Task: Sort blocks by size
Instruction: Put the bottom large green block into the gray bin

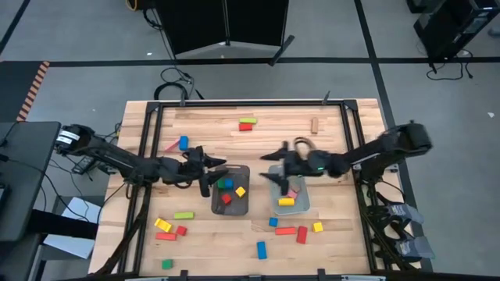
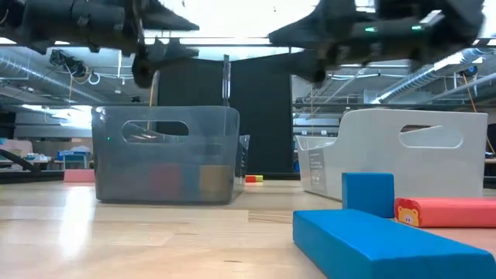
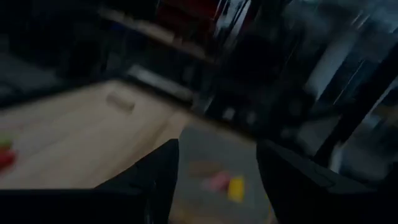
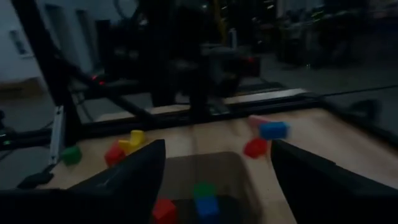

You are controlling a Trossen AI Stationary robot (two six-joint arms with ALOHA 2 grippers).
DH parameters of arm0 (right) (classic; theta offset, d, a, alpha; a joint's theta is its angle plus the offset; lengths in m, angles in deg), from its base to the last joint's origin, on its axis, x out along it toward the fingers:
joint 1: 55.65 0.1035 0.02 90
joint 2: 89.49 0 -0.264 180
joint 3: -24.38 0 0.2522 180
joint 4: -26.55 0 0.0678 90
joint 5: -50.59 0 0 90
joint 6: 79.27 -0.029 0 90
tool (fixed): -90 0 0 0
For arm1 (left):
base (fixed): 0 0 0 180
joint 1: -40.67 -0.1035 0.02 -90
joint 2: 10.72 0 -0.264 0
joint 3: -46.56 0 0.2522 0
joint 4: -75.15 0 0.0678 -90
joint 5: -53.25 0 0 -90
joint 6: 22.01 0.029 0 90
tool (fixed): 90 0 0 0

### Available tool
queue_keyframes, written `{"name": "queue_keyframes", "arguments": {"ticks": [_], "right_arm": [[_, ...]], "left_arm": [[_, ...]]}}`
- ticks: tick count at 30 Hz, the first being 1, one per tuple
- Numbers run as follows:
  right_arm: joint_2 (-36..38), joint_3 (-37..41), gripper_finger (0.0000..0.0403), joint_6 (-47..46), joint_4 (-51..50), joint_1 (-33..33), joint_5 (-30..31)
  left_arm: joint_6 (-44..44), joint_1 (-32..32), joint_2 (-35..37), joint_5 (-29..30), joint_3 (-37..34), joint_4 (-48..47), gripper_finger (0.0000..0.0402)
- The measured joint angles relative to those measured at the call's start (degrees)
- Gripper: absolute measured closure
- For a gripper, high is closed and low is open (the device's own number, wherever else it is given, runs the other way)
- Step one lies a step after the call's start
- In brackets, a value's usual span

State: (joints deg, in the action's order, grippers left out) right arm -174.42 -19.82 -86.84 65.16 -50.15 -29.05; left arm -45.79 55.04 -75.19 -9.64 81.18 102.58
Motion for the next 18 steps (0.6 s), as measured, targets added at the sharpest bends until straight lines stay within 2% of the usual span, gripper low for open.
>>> {"name": "queue_keyframes", "arguments": {"ticks": [6,9,15,18], "right_arm": [[15.27,11.93,0.0135,-1.92,-0.27,0.15,3.15],[20.59,15.24,0.0143,-3.05,-0.59,0.15,3.16],[24.93,17.56,0.0147,-3.39,-2.17,0.15,3.14],[24.99,17.59,0.0147,-3.39,-3.28,0.15,3.14]], "left_arm": [[-7.94,0.00,0.83,1.27,7.68,-31.59,0.0215],[-9.50,0.81,0.59,-1.14,14.42,-46.96,0.0219],[-10.47,7.01,0.30,-2.52,29.47,-76.31,0.0219],[-15.34,10.66,-1.45,-3.35,32.76,-87.38,0.0219]]}}
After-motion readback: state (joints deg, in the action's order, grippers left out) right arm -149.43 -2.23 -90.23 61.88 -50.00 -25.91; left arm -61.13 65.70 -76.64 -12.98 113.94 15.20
